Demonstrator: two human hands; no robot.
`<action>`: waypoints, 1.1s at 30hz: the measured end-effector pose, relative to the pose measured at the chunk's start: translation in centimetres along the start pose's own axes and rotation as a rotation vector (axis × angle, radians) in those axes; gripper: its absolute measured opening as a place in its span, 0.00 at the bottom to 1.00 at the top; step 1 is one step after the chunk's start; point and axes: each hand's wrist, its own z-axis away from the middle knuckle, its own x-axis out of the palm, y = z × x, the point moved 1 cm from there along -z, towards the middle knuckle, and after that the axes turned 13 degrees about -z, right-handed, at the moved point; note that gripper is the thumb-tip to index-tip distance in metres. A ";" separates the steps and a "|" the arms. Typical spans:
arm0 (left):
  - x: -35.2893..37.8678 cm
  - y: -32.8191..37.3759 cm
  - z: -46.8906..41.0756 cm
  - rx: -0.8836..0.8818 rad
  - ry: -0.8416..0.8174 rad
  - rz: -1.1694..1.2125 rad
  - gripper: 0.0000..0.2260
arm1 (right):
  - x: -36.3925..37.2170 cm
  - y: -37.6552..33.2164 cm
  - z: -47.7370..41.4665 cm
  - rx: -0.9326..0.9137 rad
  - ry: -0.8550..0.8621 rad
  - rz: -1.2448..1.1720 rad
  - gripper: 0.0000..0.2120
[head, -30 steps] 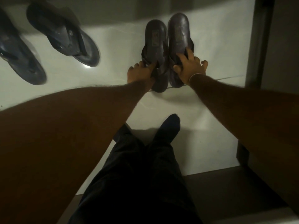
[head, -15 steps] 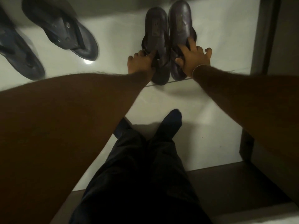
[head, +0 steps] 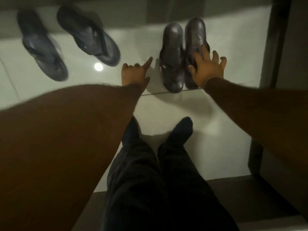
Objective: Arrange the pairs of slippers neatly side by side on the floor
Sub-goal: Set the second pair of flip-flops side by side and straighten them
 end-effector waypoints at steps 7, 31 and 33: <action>2.2 -13.3 6.6 -0.335 0.009 0.111 0.25 | -1.8 -9.3 0.9 -0.260 -0.028 0.078 0.29; 9.8 -31.6 4.6 -0.248 -0.187 0.182 0.41 | 5.2 -33.7 -6.7 -0.307 -0.263 -0.257 0.35; 10.5 -32.4 5.0 -0.217 -0.140 0.174 0.39 | 6.9 -34.7 -7.2 -0.287 -0.280 -0.309 0.37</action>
